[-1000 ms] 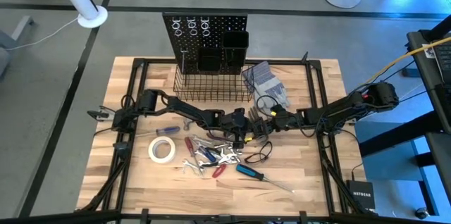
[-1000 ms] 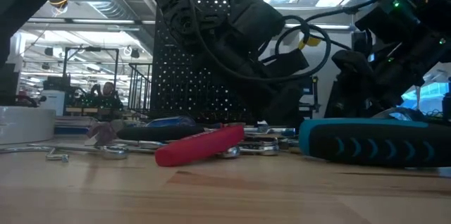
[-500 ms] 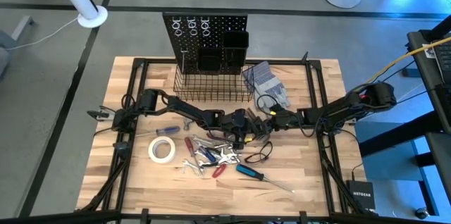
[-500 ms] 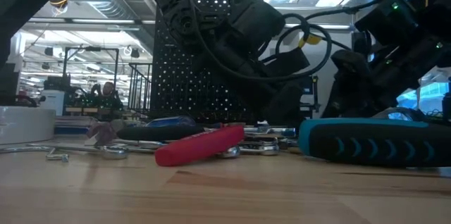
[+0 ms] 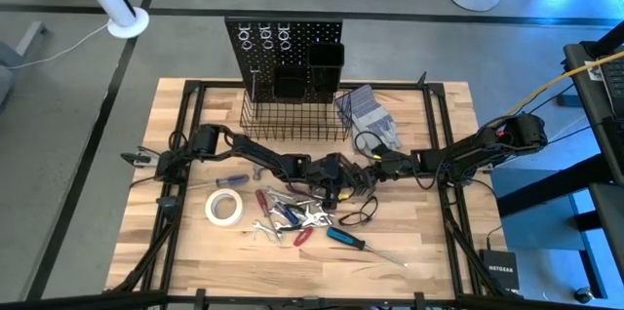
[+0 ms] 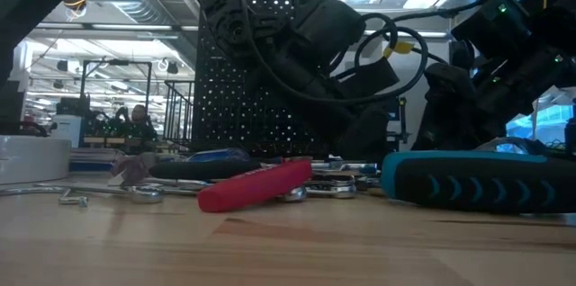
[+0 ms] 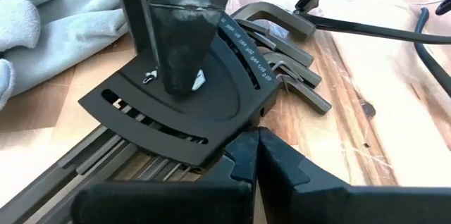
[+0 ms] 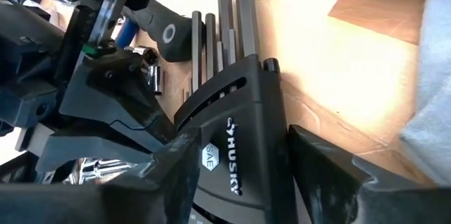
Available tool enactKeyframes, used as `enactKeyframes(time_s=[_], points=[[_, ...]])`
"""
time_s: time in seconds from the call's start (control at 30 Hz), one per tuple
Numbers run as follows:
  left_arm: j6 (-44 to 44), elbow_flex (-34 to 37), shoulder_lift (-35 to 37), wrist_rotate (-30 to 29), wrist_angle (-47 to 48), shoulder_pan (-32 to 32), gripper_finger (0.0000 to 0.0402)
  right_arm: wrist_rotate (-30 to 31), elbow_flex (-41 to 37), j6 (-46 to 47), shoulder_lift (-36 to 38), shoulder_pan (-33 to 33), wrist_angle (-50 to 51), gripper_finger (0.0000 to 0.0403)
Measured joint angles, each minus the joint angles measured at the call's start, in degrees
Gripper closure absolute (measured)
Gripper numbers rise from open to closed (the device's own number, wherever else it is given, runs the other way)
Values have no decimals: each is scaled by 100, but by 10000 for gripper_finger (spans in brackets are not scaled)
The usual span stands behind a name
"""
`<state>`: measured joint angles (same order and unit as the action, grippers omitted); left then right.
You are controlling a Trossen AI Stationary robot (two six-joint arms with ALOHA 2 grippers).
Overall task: Hang tools onto peg board
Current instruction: Put the allen keys into the wire basket on the peg board
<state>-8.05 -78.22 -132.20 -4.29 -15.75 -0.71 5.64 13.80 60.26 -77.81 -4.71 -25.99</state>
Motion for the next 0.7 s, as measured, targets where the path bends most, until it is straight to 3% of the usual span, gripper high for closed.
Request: enactKeyframes(time_s=[0.2, 0.47, 0.7], points=[[-14, 0, 0, 9, 2, -7, 400, 11, 7, -147, 20, 0, -172, 224], [-161, 0, -3, 10, 2, -22, 400, 2, 33, -513, 44, -1, -385, 226], [-315, 0, -5, -64, -3, -24, 400, -366, 37, -663, 43, -2, -112, 226]])
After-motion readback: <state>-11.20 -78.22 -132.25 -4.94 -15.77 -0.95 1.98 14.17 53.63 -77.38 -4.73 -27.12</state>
